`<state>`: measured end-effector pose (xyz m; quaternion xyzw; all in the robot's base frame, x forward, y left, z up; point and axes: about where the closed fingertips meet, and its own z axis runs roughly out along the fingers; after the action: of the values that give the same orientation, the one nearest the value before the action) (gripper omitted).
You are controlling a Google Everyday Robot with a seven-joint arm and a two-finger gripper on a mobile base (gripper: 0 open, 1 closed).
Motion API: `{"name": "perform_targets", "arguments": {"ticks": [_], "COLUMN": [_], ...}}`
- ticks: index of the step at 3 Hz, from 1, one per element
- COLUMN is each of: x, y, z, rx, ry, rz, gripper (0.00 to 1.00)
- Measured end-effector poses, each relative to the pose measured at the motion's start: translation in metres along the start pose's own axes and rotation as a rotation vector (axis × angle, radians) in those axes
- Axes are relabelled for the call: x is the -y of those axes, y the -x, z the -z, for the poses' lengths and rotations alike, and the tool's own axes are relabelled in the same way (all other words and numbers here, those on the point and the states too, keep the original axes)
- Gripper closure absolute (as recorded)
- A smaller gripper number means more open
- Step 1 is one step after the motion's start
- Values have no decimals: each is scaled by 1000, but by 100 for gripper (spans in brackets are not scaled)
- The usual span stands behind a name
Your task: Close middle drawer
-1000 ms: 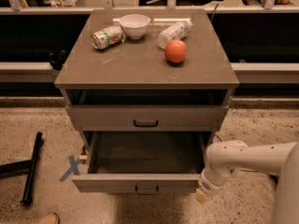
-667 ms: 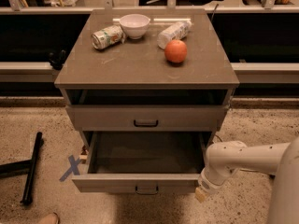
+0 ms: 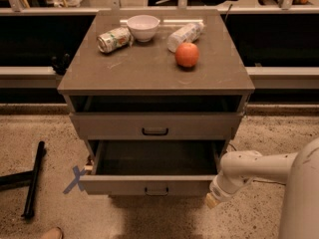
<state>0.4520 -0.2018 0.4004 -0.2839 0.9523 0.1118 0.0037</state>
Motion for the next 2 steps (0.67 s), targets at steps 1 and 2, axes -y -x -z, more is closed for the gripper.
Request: {"name": "perform_targets", "arguments": {"ticks": [1,2], "x": [7,8], "y": [45,64], "z": [-7,-9], "rx": [70,102], "ry": [5,8], "rz": [-31,-43], "gripper": [100,100]}}
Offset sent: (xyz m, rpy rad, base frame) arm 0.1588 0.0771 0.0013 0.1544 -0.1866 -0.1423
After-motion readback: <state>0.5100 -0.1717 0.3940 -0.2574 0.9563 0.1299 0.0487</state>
